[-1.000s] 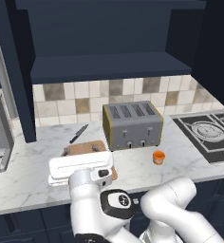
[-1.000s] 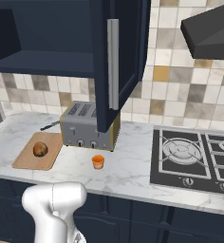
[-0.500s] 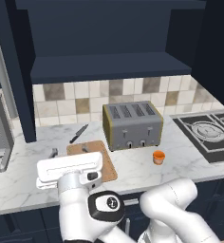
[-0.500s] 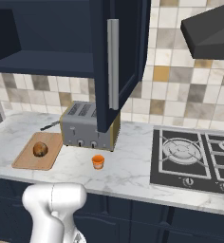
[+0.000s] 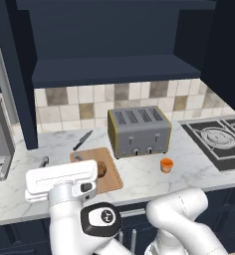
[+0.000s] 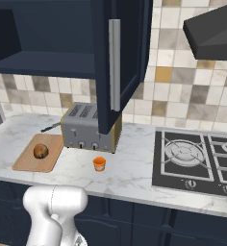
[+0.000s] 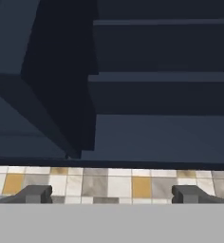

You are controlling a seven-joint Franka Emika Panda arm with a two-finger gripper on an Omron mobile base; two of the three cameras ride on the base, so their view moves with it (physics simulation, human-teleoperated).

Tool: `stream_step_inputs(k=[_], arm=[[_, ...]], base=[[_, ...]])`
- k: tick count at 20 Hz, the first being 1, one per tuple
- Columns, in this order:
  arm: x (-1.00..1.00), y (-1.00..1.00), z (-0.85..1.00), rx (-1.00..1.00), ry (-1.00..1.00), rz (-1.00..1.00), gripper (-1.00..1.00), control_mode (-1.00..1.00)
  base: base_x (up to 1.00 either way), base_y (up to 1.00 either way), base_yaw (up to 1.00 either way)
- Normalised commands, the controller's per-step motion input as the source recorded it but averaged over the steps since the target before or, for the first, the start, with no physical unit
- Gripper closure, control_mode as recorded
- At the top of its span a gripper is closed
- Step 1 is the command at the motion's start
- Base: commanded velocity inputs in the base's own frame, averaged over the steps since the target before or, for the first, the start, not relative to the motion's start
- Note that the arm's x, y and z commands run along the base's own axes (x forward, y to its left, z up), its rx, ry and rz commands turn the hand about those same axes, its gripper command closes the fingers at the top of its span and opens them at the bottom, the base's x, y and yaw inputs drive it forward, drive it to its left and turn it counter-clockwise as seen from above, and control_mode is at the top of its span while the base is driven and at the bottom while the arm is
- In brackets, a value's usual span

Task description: Pick the bread, place it on the cutting board, pick the jam, place it on the counter, and close the cabinet.

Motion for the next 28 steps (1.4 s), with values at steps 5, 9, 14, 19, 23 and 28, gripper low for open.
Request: stream_step_inputs(k=[5, 9, 14, 19, 23, 28], arm=[[-0.11, 0.24, 0.05, 0.0, -0.01, 0.01, -1.0, -1.0], [-0.01, 0.37, 0.04, 0.0, -0.01, 0.04, -1.0, -1.0], [0.0, 0.39, 0.03, 0.0, 0.0, 0.06, -1.0, -1.0], [0.0, 0.38, 0.02, 0.0, 0.0, 0.05, -1.0, -1.0], [-0.13, 0.31, 0.14, 0.0, -0.01, 0.03, -1.0, -1.0], [-0.31, 0.19, 0.17, 0.0, -0.03, 0.0, -1.0, -1.0]], base=[[0.0, 0.0, 0.0], [0.0, 0.0, 0.0], [0.0, 0.0, 0.0], [0.0, 0.0, 0.0], [0.0, 0.0, 0.0], [0.0, 0.0, 0.0]])
